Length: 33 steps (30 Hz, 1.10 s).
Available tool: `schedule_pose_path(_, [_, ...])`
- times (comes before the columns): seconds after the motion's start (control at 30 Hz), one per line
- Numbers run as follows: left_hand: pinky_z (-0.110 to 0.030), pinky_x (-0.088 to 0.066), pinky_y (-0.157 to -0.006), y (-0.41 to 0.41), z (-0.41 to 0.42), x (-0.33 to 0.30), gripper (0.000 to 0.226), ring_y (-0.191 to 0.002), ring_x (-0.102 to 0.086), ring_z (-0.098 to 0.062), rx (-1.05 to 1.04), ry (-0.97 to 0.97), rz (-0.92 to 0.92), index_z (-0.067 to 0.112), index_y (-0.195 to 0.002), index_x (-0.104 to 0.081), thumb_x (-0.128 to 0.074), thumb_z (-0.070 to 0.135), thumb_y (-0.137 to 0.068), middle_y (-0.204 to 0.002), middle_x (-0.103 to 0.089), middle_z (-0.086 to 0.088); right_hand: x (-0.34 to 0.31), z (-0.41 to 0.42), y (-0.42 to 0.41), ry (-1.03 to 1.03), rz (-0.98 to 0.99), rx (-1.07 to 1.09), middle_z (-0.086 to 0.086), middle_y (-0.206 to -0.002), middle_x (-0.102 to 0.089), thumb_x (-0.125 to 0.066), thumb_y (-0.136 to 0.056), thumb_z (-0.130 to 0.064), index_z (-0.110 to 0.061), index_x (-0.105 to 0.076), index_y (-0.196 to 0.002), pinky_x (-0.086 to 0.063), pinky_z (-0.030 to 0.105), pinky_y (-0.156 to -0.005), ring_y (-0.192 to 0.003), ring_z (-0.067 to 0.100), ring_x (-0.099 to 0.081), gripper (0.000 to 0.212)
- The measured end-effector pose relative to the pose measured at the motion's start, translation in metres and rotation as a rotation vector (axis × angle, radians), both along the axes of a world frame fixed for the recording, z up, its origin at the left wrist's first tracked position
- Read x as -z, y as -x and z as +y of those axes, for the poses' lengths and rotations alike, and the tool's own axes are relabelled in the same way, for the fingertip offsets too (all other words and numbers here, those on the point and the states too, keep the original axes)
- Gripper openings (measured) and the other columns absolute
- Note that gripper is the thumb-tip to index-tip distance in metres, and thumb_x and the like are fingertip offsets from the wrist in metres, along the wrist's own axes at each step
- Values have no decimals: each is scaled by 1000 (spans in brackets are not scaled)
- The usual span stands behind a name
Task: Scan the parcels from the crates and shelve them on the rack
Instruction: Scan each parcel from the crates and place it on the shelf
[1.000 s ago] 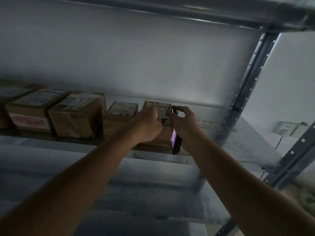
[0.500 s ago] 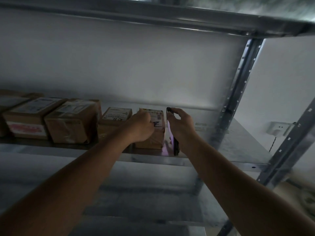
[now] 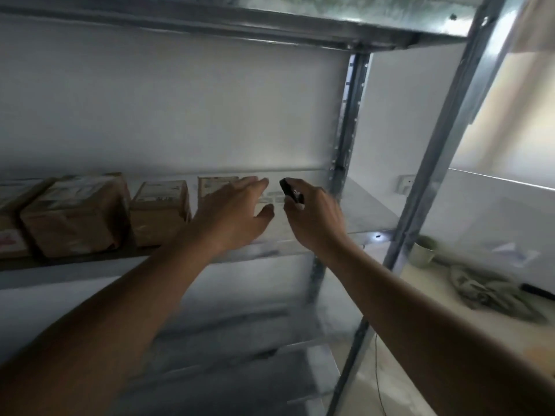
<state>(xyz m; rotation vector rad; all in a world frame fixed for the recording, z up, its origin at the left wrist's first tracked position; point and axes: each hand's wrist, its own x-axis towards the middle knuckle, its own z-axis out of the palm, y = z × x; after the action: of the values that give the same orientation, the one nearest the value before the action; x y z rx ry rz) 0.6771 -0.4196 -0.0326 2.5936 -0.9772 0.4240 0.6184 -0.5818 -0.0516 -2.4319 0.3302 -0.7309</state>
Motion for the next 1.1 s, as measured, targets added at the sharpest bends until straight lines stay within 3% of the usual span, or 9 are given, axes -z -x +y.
schedule_pose_path(0.13, [-43, -44, -114, 28, -25, 2, 62, -144, -48, -26, 127, -12, 22, 20, -159, -44, -52, 48, -104, -163, -44, 0, 7, -22, 47, 43, 44, 75, 8, -135, -68, -55, -108, -32, -38, -56, -147, -58, 51, -96, -109, 29, -67, 39])
schedule_pose_path(0.2, [-45, -44, -114, 45, -42, 4, 61, -145, -47, -26, 174, -47, 26, 20, -158, -45, -52, 48, -104, -164, -44, -1, 10, -35, 73, 50, 51, 113, 9, -134, -67, -54, -108, -33, -37, -55, -149, -58, 52, -95, -103, 27, -67, 40])
schedule_pose_path(0.3, [-49, -42, -117, 72, -71, 7, 64, -149, -43, -26, 241, -82, 22, 21, -159, -42, -50, 52, -104, -165, -41, 0, 15, -59, 114, 74, 39, 175, 10, -130, -68, -56, -108, -32, -35, -57, -150, -58, 48, -92, -97, 24, -64, 42])
schedule_pose_path(0.4, [-47, -43, -115, 105, -107, 8, 65, -147, -45, -25, 308, -85, 17, 22, -159, -42, -49, 56, -104, -164, -44, 2, 21, -89, 160, 72, 40, 235, 10, -130, -69, -58, -107, -33, -36, -58, -150, -56, 40, -87, -105, 29, -67, 43])
schedule_pose_path(0.53, [-44, -45, -108, 166, -164, 18, 65, -141, -51, -25, 413, -112, 31, 27, -158, -42, -49, 61, -102, -161, -47, 4, 31, -132, 238, 92, 61, 347, 13, -127, -70, -57, -106, -35, -38, -59, -148, -44, 35, -79, -105, 34, -68, 42])
schedule_pose_path(0.63, [-46, -45, -111, 220, -208, 28, 66, -143, -49, -23, 479, -153, 36, 30, -159, -41, -47, 64, -102, -162, -45, 6, 38, -164, 304, 107, 151, 422, 11, -134, -68, -55, -106, -38, -39, -56, -151, -54, 41, -88, -111, 36, -67, 45])
schedule_pose_path(0.77, [-48, -45, -114, 301, -266, 39, 66, -144, -47, -20, 610, -183, 66, 29, -159, -40, -44, 65, -103, -162, -46, 6, 45, -204, 398, 97, 263, 536, 12, -136, -66, -55, -107, -40, -37, -53, -154, -53, 49, -99, -117, 40, -64, 48])
schedule_pose_path(1.1, [-49, -50, -106, 477, -402, 61, 66, -142, -49, -20, 918, -221, 81, 30, -155, -45, -42, 66, -101, -158, -49, 6, 67, -278, 598, -42, 301, 799, 13, -137, -64, -54, -105, -39, -33, -55, -153, -52, 53, -102, -120, 42, -62, 48])
